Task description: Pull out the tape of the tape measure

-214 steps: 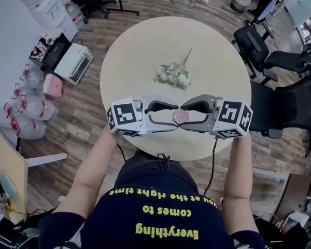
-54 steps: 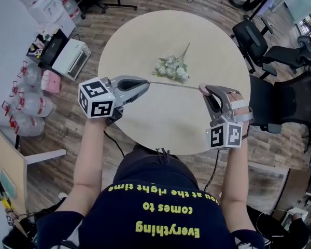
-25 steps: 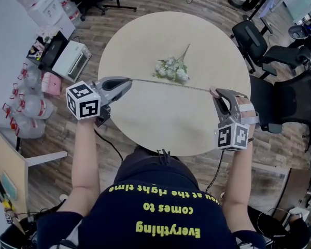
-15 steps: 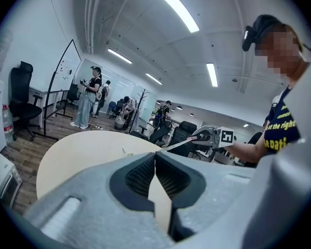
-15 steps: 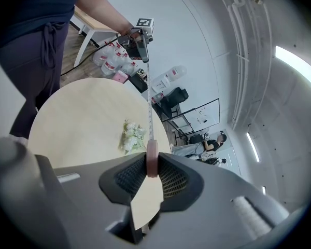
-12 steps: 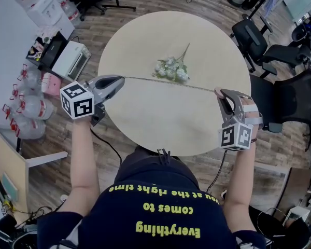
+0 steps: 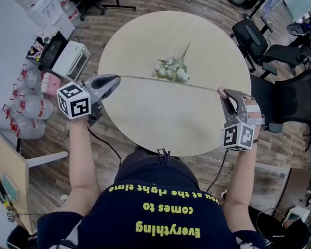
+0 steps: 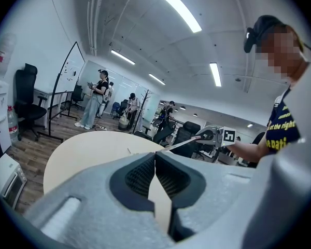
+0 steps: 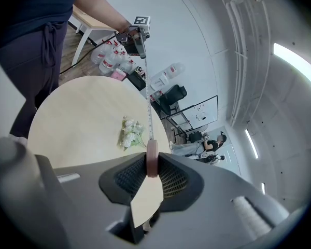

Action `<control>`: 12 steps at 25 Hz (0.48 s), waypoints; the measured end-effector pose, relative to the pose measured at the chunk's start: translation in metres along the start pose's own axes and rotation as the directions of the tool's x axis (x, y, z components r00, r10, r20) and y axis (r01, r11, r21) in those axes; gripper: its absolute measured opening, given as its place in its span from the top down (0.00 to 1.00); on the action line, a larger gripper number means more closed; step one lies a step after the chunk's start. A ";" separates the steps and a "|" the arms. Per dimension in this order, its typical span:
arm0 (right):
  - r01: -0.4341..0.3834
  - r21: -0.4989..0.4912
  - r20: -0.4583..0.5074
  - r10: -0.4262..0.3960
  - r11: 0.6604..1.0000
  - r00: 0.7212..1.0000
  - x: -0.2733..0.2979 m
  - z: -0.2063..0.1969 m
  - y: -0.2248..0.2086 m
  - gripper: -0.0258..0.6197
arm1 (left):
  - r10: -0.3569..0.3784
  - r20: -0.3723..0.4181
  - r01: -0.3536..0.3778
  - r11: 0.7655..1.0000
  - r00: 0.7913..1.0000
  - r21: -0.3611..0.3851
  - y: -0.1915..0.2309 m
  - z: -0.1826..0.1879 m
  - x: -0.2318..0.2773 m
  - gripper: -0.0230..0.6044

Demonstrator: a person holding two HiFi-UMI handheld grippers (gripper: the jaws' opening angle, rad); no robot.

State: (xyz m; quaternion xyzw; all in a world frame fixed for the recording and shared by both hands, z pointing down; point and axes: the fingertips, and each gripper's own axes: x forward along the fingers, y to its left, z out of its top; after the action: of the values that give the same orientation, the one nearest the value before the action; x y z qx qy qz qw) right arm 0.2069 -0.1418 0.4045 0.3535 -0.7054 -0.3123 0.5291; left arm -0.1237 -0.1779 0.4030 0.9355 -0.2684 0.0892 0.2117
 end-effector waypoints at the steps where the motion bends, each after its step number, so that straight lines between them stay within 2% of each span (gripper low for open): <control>1: -0.001 -0.001 -0.001 0.001 1.000 1.000 0.000 0.000 0.000 0.83 | 0.001 0.001 -0.001 1.000 1.000 -0.002 0.000 0.000 -0.001 0.96; 12: -0.014 -0.002 -0.010 0.014 1.000 1.000 0.001 -0.002 0.004 0.83 | 0.000 0.006 0.000 1.000 1.000 -0.008 -0.001 0.002 0.001 0.96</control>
State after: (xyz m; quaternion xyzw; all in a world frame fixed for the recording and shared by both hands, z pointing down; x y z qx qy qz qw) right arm 0.2083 -0.1410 0.4087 0.3497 -0.7047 -0.3076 0.5353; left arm -0.1225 -0.1783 0.4010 0.9349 -0.2694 0.0855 0.2146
